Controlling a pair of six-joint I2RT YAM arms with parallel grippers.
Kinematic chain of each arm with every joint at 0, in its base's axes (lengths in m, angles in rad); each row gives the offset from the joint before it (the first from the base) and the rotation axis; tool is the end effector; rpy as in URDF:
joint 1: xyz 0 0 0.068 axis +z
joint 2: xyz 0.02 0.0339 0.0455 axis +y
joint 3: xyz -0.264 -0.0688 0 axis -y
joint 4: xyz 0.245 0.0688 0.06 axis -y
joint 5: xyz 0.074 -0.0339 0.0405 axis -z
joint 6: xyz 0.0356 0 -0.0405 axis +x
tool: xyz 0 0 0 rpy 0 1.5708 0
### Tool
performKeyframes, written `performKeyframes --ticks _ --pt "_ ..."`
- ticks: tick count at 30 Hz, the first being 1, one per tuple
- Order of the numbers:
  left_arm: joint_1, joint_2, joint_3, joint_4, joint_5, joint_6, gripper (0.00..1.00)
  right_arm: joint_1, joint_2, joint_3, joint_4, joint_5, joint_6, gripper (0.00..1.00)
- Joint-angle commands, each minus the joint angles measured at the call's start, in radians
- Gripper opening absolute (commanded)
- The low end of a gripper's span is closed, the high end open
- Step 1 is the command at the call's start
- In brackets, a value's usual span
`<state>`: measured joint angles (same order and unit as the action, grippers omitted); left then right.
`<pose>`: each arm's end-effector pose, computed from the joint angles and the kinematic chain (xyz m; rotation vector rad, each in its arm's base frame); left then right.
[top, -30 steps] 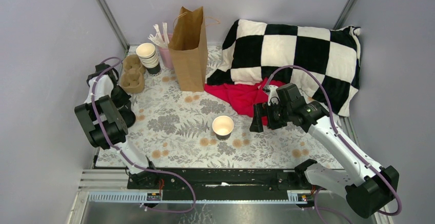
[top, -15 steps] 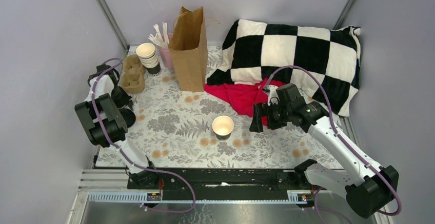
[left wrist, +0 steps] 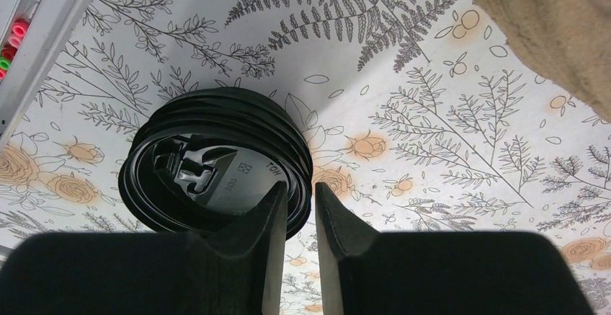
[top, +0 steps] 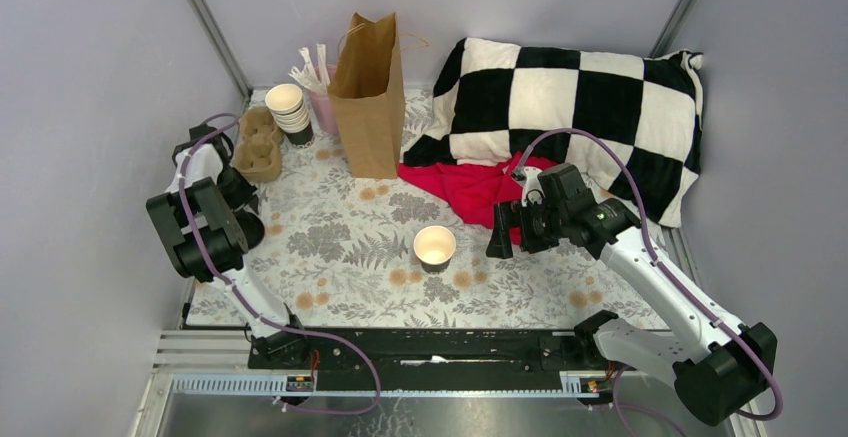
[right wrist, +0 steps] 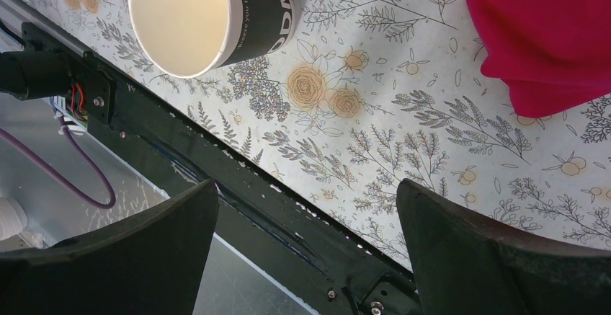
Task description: Pack the takeout coffee
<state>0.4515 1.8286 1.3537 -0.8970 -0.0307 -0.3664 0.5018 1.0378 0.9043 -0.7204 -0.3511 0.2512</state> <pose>0.3183 0.1556 0.2027 -1.1747 2.6991 0.0576 0.1758 0.1104 0.2868 -0.4765 2.4559 0.7556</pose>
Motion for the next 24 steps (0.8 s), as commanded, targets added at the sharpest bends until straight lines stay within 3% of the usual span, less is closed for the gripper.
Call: performKeyframes --ticks 1,24 --pt "0.006 -0.027 0.039 0.005 -0.009 0.002 0.25 0.007 0.0 0.0 0.017 -0.008 0.002 1.0" --pt "0.006 -0.014 0.038 0.004 -0.011 -0.008 0.06 0.007 -0.003 -0.008 0.023 -0.012 0.003 1.0"
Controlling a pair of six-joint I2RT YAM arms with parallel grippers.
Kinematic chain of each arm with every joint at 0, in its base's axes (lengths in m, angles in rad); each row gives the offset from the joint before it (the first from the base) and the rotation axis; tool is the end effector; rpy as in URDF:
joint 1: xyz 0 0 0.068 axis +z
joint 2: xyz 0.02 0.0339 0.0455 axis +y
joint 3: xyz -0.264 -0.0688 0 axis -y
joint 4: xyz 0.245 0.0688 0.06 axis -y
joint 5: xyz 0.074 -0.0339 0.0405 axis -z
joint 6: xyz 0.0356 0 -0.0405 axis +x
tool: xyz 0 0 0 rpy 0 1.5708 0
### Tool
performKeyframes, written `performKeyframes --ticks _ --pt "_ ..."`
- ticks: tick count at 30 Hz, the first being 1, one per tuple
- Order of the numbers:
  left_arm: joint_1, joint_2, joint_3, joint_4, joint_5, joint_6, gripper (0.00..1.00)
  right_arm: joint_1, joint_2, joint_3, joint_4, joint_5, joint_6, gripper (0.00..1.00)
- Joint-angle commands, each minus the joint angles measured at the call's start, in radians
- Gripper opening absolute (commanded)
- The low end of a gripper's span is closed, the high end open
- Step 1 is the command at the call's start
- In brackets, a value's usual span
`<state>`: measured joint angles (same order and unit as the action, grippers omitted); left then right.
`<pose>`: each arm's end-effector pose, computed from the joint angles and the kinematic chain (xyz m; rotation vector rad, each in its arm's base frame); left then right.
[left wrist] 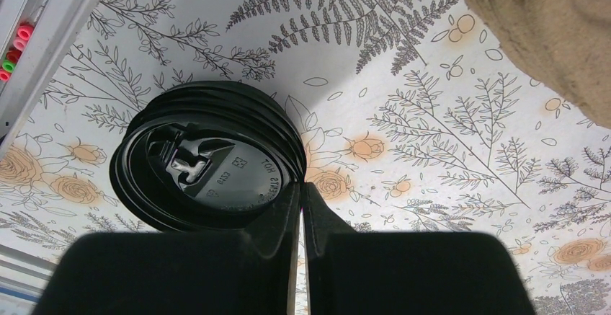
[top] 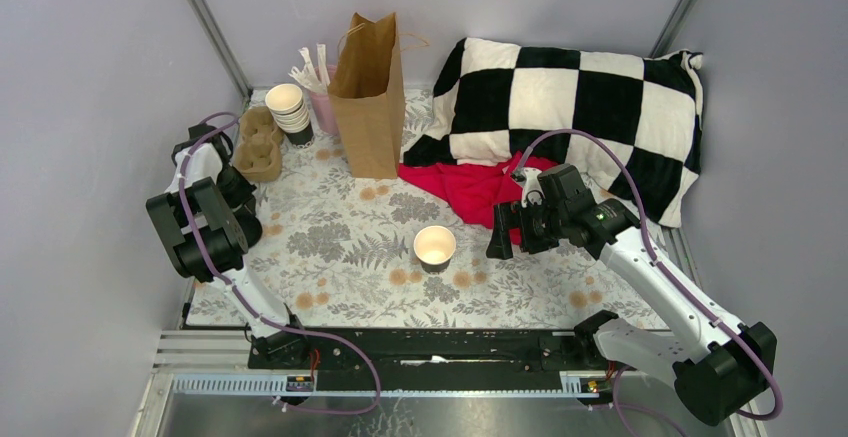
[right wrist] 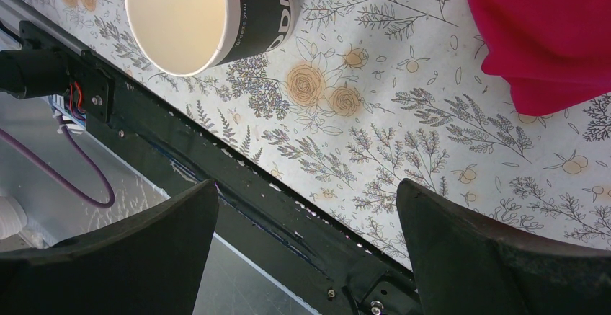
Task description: Pack the takeout coffee
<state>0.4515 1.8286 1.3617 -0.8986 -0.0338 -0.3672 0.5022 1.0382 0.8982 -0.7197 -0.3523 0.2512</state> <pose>0.3193 0.1562 0.2048 -1.1738 2.6926 0.0623 0.1756 0.1104 0.2848 -0.4773 2.4619 0.7559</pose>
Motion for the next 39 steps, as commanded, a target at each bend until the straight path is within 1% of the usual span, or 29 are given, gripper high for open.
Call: performKeyframes --ticks 1,4,14,23,27,32,39 --pt "0.006 -0.013 0.031 0.006 -0.011 -0.006 0.05 0.007 -0.004 -0.002 0.023 -0.011 0.003 1.0" --pt "0.006 -0.015 0.036 -0.004 -0.014 -0.006 0.0 0.006 -0.003 -0.002 0.022 -0.01 0.003 1.0" --pt "0.006 -0.074 0.074 -0.098 -0.031 -0.035 0.0 0.007 0.0 0.001 0.024 -0.009 0.002 1.0" --pt "0.006 -0.118 0.055 -0.1 -0.063 -0.047 0.0 0.007 -0.001 -0.004 0.029 -0.017 0.002 1.0" --pt "0.006 -0.121 0.045 -0.082 -0.028 -0.032 0.0 0.007 -0.001 -0.005 0.03 -0.018 0.003 1.0" --pt "-0.001 -0.106 0.03 -0.061 0.062 0.007 0.0 0.006 -0.001 -0.008 0.032 -0.02 0.005 1.0" --pt "-0.005 -0.092 0.01 -0.054 0.057 0.046 0.0 0.007 -0.004 -0.012 0.033 -0.022 0.007 1.0"
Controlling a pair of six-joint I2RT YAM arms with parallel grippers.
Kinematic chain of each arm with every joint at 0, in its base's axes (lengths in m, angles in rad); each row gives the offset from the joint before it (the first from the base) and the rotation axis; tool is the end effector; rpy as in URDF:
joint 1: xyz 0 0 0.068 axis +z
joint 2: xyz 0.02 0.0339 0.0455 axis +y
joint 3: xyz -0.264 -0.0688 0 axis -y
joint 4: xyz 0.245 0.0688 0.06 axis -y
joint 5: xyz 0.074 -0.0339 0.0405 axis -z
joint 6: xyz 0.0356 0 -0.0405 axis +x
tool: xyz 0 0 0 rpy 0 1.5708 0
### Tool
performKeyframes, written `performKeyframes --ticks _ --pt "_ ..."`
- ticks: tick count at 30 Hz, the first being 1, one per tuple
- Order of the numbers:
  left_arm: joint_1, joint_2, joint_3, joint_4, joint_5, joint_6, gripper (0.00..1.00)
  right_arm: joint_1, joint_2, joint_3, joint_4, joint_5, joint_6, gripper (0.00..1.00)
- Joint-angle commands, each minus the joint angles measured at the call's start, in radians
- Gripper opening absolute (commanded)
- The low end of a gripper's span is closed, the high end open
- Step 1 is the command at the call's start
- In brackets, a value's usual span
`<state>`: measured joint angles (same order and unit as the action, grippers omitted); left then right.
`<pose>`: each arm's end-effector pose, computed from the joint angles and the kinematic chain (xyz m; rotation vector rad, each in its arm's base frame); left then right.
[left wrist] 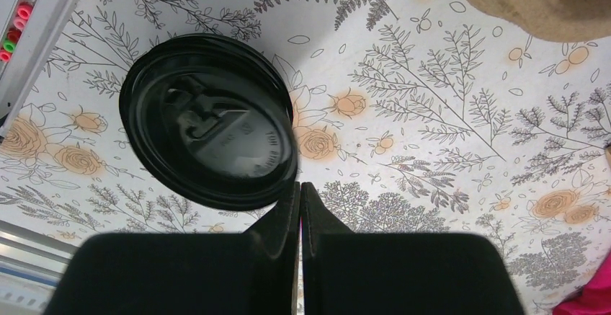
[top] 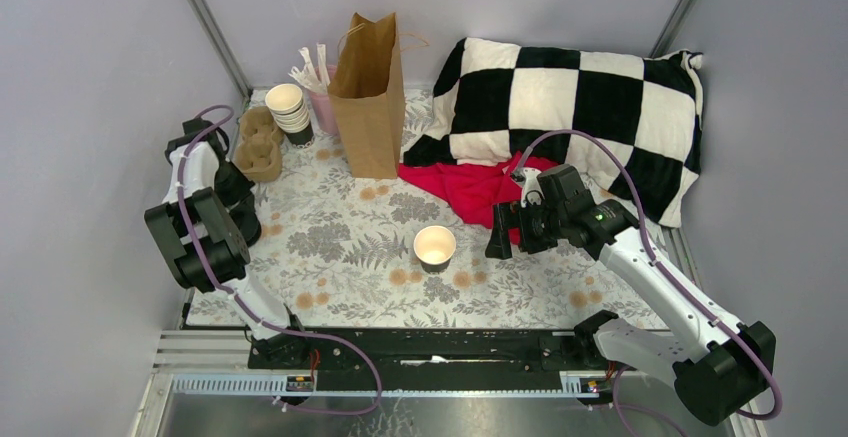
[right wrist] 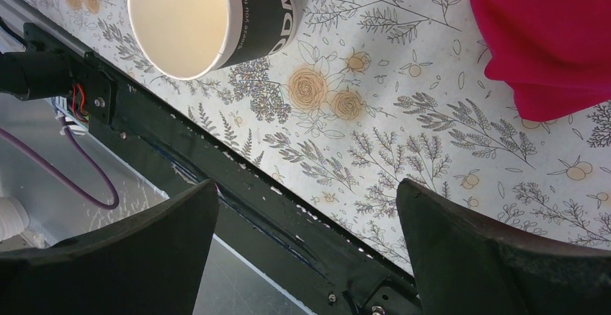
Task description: Pack the takeout coffee
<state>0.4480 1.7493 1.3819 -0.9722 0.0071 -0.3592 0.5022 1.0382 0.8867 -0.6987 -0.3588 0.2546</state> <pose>0.3085 0.1480 0.2346 -1.1419 2.6769 0.0047 0.1763 0.1111 0.2826 -0.4769 2.4531 0.7672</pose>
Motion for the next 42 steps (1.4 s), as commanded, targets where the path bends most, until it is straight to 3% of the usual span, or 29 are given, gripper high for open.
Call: performKeyframes --ticks 1,8,12,19,26,30,42 --pt "-0.002 -0.008 -0.011 0.02 0.015 0.041 0.0 0.007 -0.004 0.0 0.013 -0.015 0.004 1.0" --pt "0.0 -0.005 -0.004 0.023 -0.002 0.054 0.01 0.007 -0.006 -0.003 0.013 -0.015 0.004 1.0" --pt "-0.001 -0.034 -0.019 0.033 -0.038 0.048 0.29 0.006 -0.003 -0.005 0.017 -0.017 0.005 1.0" --pt "0.0 -0.064 -0.071 0.022 -0.042 0.077 0.49 0.007 -0.003 -0.01 0.018 -0.02 0.003 1.0" --pt "-0.001 -0.112 -0.145 0.059 -0.033 0.122 0.49 0.007 0.004 -0.015 0.028 -0.031 0.001 1.0" --pt "-0.002 -0.093 -0.145 0.067 -0.052 0.123 0.39 0.007 0.002 -0.02 0.027 -0.033 0.0 1.0" --pt "-0.002 -0.038 -0.134 0.078 -0.048 0.131 0.28 0.006 0.006 -0.023 0.032 -0.029 0.001 1.0"
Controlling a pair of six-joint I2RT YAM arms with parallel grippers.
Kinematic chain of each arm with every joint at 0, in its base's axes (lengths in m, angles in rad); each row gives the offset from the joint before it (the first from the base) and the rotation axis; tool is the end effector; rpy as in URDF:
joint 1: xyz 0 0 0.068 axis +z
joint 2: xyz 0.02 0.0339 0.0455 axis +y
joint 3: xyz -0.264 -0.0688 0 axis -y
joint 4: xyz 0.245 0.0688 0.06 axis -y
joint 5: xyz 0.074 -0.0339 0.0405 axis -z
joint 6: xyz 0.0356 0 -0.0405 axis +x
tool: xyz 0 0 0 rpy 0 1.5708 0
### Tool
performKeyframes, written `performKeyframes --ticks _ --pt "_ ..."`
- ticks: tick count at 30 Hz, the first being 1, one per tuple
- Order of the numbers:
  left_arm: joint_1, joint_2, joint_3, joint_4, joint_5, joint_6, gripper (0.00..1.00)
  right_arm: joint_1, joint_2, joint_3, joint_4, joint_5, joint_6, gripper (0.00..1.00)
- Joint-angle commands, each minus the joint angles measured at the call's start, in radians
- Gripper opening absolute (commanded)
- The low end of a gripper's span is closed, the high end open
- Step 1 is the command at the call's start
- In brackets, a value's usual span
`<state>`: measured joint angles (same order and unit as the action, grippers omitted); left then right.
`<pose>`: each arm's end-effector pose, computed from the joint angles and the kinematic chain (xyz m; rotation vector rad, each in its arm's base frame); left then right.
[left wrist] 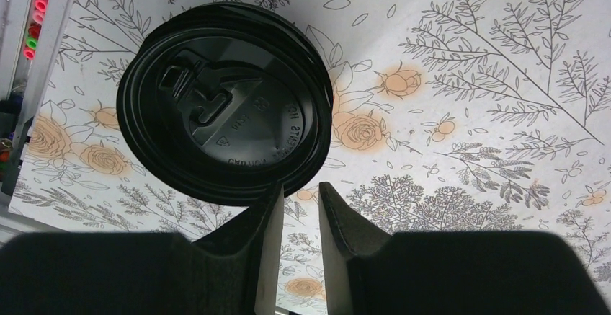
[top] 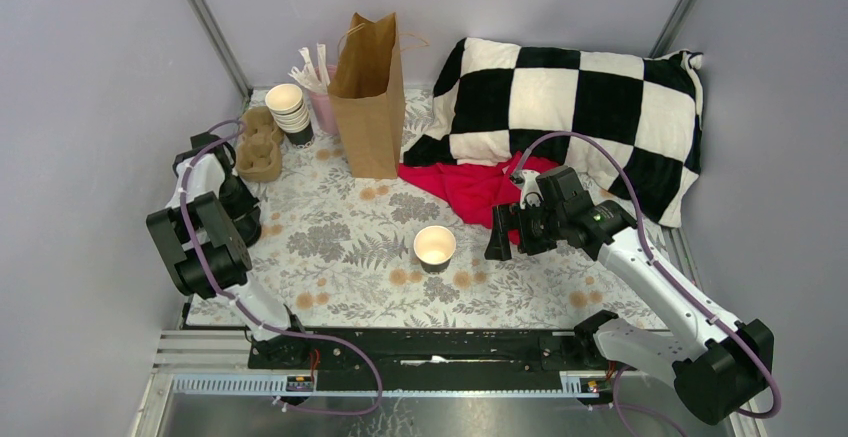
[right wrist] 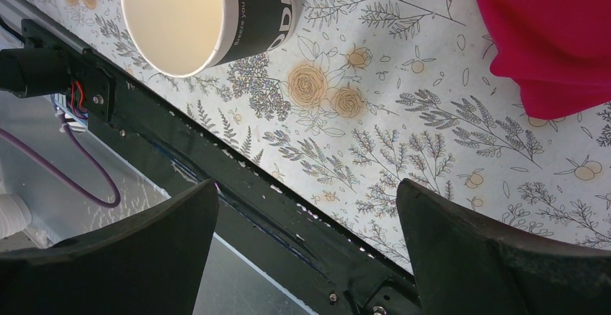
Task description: Pack the takeout coffee
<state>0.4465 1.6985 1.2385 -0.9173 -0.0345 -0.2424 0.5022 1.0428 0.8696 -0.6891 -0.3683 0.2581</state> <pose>0.2889 0.1397 0.2128 -1.0013 2.7765 0.0798 0.1765 0.1116 0.2770 -0.4766 2.4670 0.7776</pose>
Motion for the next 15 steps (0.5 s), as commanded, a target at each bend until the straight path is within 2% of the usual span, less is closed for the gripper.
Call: performKeyframes --ticks 1,7,15 --pt "0.0 0.013 0.009 0.026 -0.001 0.013 0.27 0.006 0.002 -0.006 0.021 -0.022 -0.002 1.0" --pt "-0.001 0.028 0.015 0.025 -0.01 0.015 0.24 0.006 0.002 -0.006 0.023 -0.024 -0.002 1.0" --pt "-0.009 0.049 0.026 0.026 -0.013 0.015 0.24 0.006 0.0 -0.009 0.025 -0.023 0.0 1.0"
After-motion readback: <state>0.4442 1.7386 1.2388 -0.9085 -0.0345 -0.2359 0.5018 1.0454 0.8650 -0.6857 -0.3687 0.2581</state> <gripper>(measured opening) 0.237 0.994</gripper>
